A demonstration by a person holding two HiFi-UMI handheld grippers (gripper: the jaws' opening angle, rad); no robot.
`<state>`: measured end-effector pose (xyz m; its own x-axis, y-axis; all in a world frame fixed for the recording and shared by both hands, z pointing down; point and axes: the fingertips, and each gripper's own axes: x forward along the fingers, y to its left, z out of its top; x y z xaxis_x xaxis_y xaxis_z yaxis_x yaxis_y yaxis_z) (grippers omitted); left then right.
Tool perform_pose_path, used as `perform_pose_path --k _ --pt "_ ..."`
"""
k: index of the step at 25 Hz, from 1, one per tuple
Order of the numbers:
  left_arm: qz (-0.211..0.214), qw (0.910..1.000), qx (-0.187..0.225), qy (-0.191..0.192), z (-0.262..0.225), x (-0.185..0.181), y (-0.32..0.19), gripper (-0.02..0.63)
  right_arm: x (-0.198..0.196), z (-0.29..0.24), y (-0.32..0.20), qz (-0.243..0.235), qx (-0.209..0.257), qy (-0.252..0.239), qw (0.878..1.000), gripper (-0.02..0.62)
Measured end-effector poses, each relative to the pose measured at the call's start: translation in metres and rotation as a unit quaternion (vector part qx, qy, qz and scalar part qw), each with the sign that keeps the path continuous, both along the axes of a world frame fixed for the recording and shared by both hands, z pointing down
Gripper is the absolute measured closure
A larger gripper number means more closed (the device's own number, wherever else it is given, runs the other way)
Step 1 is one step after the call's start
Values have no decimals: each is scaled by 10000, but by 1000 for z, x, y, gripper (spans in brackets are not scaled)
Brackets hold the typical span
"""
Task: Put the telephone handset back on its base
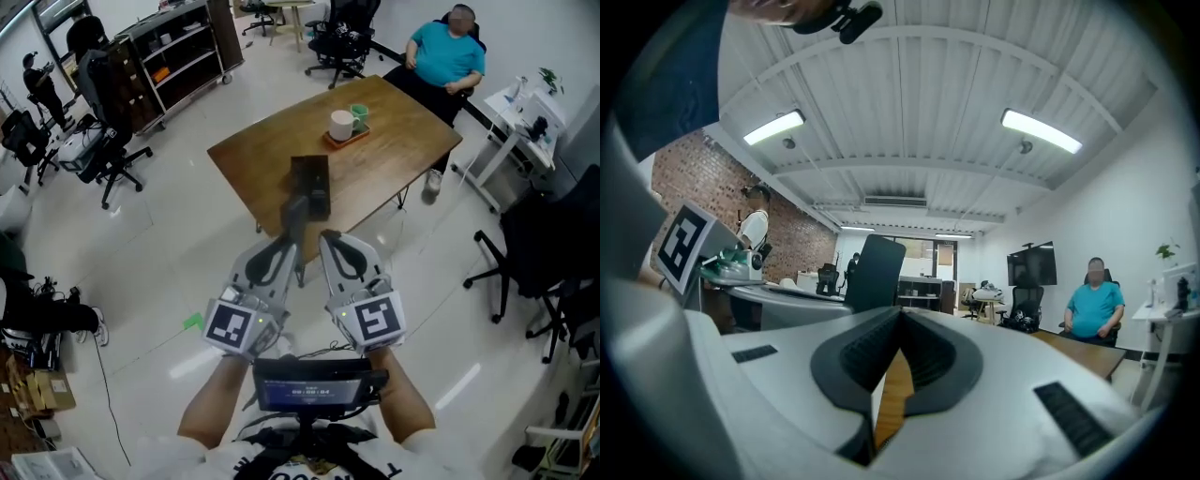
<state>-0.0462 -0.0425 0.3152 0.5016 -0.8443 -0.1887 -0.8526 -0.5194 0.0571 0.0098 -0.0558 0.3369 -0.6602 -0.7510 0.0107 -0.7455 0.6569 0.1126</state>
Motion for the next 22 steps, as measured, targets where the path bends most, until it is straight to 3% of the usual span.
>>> perform_pose_path --k 12,22 --pt "655 9971 -262 297 6 -34 -79 546 -31 1 -77 415 -89 89 9991 591" --pt "813 9952 -437 315 7 -34 -111 546 -27 3 -105 562 -139 38 9983 591"
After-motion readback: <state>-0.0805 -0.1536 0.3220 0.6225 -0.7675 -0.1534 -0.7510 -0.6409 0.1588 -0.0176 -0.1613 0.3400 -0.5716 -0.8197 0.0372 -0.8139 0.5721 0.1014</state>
